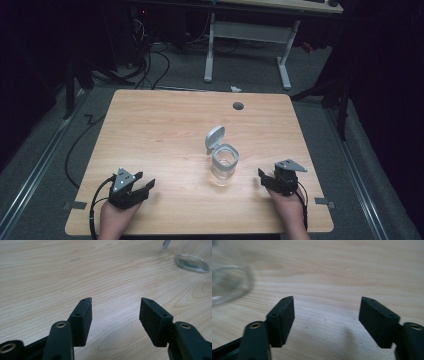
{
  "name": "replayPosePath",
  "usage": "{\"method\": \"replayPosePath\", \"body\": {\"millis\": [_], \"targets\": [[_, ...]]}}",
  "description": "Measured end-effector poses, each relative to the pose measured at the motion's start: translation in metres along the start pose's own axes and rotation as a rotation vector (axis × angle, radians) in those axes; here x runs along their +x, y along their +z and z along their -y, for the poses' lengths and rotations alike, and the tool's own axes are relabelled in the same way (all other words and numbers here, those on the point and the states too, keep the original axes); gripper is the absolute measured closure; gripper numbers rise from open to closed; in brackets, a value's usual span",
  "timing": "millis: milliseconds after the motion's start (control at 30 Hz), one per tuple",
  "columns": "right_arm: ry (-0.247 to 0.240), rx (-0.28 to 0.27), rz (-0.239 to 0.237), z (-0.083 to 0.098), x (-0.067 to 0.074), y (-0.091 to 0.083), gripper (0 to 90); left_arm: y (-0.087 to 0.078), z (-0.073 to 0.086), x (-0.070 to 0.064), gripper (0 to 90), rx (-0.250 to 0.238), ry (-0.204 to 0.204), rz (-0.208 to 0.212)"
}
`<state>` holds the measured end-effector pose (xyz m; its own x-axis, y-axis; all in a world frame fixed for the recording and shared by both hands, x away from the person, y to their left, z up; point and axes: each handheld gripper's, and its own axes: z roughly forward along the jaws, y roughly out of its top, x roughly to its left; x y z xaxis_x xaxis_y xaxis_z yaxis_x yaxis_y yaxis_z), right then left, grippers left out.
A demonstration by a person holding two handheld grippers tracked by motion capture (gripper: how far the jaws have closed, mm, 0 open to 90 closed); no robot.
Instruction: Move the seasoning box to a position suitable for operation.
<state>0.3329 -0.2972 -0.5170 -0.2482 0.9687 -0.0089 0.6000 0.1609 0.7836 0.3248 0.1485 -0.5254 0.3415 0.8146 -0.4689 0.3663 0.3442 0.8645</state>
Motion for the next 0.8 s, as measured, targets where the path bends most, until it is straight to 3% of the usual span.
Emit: {"method": "replayPosePath", "body": {"millis": [133,267,433,800], "targets": [[0.014,-0.052,-0.037,0.003,0.002,-0.005,44.0,0.0,-0.003,-0.003,42.6,-0.012,0.003,0.005],[0.003,-0.055,-0.077,0.006,0.008,-0.007,51.1,-0.001,-0.003,-0.003,42.2,-0.012,0.007,0.01],[-0.042,-0.084,-0.074,0.003,0.019,-0.01,60.5,0.002,-0.003,-0.001,42.3,-0.008,-0.005,0.017],[-0.083,-0.09,-0.105,-0.014,0.032,0.0,64.7,0.002,-0.005,0.001,39.9,-0.021,0.014,0.013]]}}
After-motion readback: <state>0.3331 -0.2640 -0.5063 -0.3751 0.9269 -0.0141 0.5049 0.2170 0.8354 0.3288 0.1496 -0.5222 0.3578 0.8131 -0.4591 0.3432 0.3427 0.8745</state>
